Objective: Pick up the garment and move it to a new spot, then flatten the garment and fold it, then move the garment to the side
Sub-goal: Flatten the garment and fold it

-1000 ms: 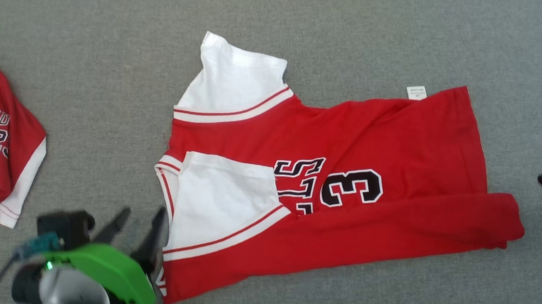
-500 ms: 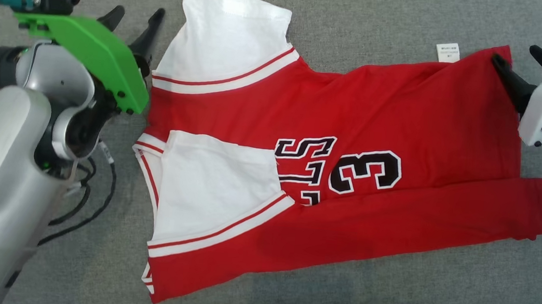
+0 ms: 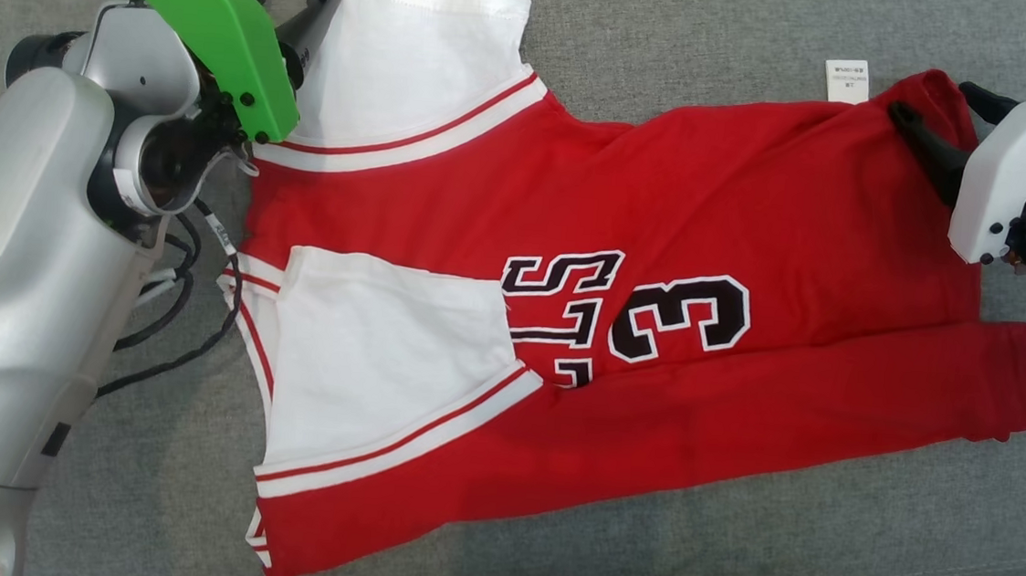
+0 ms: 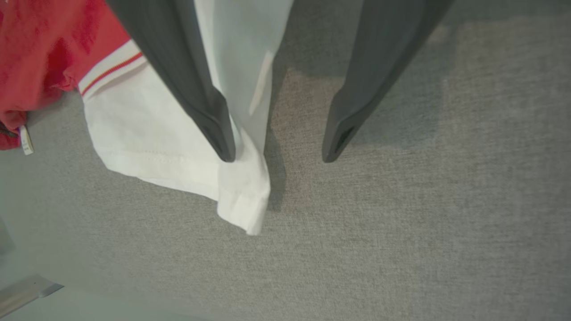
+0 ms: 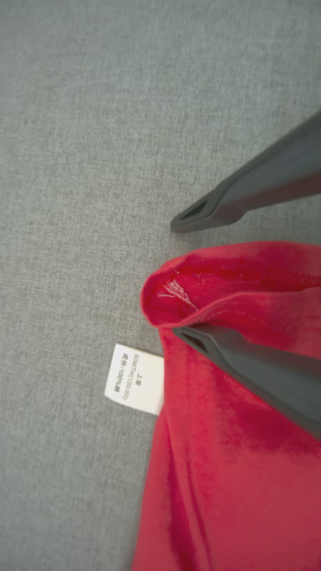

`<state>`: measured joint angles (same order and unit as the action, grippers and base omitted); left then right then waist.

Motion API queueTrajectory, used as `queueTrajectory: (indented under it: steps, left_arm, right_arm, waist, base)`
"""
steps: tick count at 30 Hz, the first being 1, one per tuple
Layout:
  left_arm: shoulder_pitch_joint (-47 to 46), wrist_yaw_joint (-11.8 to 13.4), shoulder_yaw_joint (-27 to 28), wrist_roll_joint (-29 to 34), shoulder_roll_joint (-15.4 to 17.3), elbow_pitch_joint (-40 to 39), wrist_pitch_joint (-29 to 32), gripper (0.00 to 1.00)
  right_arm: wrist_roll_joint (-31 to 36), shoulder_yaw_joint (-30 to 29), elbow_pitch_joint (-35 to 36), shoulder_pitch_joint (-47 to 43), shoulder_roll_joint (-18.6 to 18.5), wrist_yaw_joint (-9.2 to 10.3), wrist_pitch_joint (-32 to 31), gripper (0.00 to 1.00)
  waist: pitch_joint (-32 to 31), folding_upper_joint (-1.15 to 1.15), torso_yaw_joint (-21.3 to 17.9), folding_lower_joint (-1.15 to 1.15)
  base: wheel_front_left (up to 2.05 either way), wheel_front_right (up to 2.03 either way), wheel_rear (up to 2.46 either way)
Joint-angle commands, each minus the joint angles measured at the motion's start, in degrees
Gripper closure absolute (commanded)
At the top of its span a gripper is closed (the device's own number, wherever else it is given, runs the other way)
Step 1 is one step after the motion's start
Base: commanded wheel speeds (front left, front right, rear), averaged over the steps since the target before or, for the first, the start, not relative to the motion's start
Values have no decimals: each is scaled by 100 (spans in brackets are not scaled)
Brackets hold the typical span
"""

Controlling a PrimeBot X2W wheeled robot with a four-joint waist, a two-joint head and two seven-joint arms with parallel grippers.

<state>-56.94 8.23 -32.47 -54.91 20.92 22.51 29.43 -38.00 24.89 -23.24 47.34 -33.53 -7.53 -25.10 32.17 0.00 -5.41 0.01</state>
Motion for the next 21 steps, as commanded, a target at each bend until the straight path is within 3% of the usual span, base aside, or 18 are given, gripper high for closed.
queueTrajectory:
  steps: [1,5,7,8,12,13,14,15,16,21]
  left_arm:
    - [-139,-32,6,-41,45,61,35,0]
    - [-258,-129,-3,-133,54,248,231,0]
    - [-284,-191,11,-207,28,288,299,0]
    - [-280,-210,21,-243,17,308,333,0]
    - [-320,-234,-29,-241,-36,360,355,0]
    - [-325,-253,-58,-239,-55,389,393,0]
    - [-342,-269,-80,-216,-59,421,389,51]
    - [-371,-282,-99,-143,-48,450,305,95]
    - [-380,-295,-128,-96,-44,494,265,100]
    - [-431,-428,-12,-129,-90,582,-41,100]
  right_arm:
    - [-44,85,-62,10,-42,9,1,0]
    - [-157,250,-87,129,-72,9,63,4]
    - [-205,333,-107,175,-91,9,91,20]
    - [-232,368,-120,187,-97,9,117,20]
    - [-325,555,-157,234,-126,9,145,58]
    - [-352,609,-158,254,-131,9,147,78]
    - [-388,661,-156,274,-140,9,164,99]
    - [-431,683,-174,298,-140,9,186,100]
    - [-455,716,-181,318,-133,9,223,100]
    - [-593,818,-222,422,-154,9,555,100]
  waist:
    - [39,0,-40,-1]
    - [52,0,-90,-1]
    - [45,0,-105,-1]
    - [40,0,-109,-1]
    - [37,0,-120,-1]
    - [37,0,-122,-1]
    - [40,0,-126,-1]
    - [43,0,-129,-1]
    - [38,0,-134,-1]
    - [-65,0,-117,-1]
  base:
    - [0,0,0]
    - [0,0,0]
    - [0,0,0]
    - [0,0,0]
    - [0,0,0]
    - [0,0,0]
    - [0,0,0]
    - [0,0,0]
    - [0,0,0]
    - [0,0,0]
